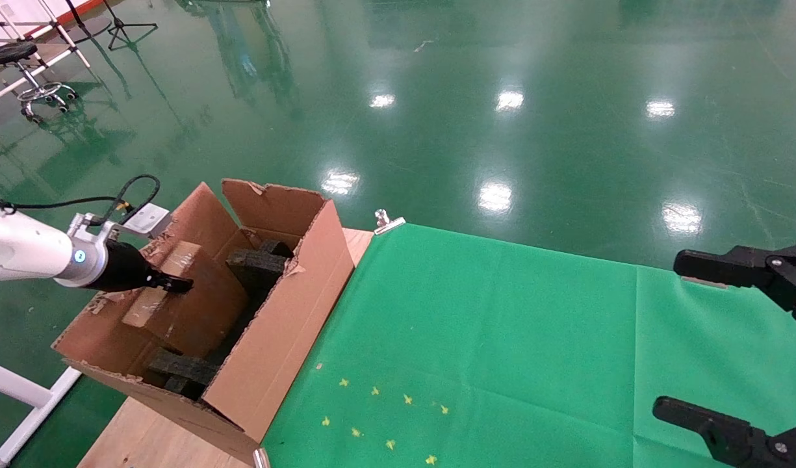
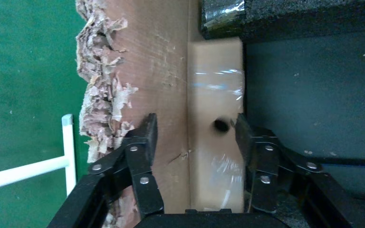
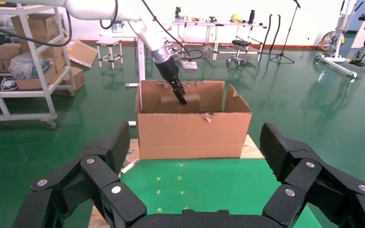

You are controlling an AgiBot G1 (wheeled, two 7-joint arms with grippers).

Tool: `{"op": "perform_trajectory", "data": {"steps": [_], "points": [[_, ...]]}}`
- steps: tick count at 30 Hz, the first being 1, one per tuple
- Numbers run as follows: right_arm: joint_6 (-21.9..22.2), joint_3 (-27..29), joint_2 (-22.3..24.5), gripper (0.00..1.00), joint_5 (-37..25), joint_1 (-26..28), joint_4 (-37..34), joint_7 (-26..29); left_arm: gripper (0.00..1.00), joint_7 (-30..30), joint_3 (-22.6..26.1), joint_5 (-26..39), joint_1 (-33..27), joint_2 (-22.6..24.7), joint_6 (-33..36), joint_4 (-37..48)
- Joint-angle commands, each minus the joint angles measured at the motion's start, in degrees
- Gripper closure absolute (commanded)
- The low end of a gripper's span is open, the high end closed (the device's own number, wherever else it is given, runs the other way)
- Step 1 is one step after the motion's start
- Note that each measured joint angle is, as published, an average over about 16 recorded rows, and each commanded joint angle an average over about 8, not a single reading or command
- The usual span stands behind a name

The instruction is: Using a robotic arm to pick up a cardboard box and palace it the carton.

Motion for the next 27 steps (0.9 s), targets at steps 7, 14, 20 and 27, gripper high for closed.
{"op": "perform_trajectory", "data": {"steps": [7,14,20,27], "points": [[0.0,0.0,0.0,0.0,0.0,0.0,0.0,0.0,0.0,0.1,-0.1,-0.2,-0.6,-0.1,0.5,-0.4],[0.0,0.0,0.0,0.0,0.0,0.0,0.0,0.0,0.0,0.4,-1.6,-2.3,-5.7,-1.6,5.3,-3.6],[0.0,0.0,0.0,0.0,0.0,0.0,0.0,0.0,0.0,-1.6,-3.1,-4.4,-11.7,-3.8,12.1,-7.8],[0.0,0.0,0.0,0.0,0.0,0.0,0.0,0.0,0.0,-3.1,-3.8,-5.5,-15.0,-5.2,16.1,-10.9]]}}
